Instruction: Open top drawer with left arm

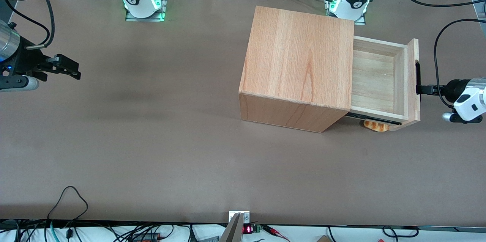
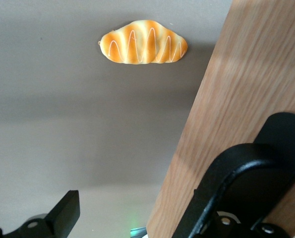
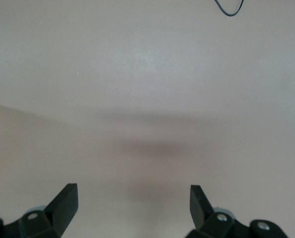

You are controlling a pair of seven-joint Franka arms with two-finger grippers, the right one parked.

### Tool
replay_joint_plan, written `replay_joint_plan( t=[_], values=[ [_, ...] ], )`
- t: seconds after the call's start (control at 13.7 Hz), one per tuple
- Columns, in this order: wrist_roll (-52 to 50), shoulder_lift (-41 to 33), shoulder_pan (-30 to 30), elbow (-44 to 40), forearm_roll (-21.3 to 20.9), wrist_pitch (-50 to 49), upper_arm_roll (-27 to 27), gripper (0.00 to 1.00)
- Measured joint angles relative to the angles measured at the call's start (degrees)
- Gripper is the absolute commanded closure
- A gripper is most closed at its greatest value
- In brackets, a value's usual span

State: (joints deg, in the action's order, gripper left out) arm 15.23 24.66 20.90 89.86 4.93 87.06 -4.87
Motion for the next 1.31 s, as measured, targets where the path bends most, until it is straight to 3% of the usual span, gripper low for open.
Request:
replay_joint_plan(
  t=[1.31],
  values=[
    [0.2,1.4,2.2,-2.4,-0.7,0.0,0.1,0.0]
  ],
)
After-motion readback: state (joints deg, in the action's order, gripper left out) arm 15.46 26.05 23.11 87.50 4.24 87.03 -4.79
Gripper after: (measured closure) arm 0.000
